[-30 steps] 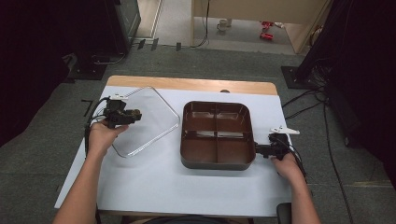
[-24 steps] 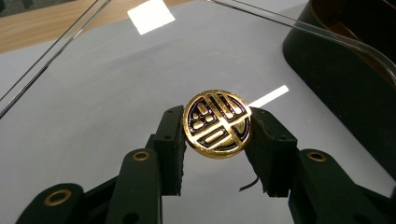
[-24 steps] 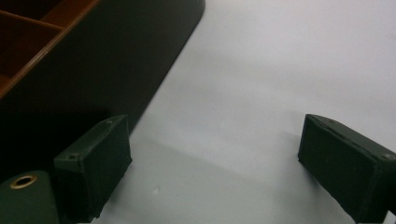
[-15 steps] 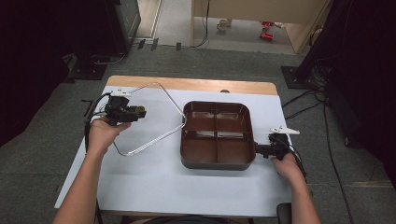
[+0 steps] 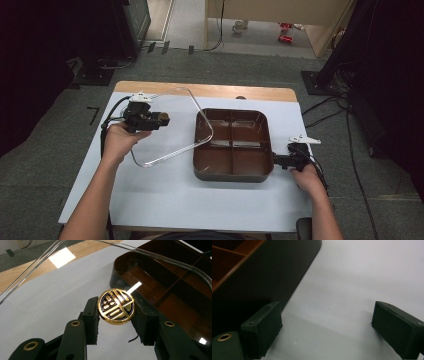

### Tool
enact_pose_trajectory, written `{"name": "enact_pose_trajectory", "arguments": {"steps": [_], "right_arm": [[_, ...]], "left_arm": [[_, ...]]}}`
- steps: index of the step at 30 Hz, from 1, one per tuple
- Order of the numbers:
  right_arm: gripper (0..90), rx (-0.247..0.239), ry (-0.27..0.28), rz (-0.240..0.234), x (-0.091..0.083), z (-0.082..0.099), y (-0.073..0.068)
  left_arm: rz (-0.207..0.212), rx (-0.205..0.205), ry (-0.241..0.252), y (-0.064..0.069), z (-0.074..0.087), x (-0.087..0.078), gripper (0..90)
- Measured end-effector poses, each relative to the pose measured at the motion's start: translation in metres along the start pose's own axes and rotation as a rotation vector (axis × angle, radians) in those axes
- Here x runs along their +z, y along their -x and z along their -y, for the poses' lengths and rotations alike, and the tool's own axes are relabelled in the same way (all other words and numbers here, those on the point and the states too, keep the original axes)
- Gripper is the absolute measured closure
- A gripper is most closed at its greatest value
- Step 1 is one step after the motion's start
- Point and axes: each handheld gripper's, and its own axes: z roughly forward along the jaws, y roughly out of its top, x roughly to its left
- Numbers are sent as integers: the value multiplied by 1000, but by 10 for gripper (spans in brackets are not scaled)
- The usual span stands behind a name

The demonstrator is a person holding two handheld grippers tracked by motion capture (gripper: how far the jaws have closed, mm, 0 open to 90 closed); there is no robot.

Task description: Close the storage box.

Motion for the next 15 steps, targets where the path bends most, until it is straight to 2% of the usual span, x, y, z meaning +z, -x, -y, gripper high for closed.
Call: {"name": "enact_pose_trajectory", "arguments": {"steps": [15], "right_arm": [[88, 0, -1, 0, 0, 0, 0]], "left_arm": [[95, 106, -3, 38, -24, 35, 594]]}}
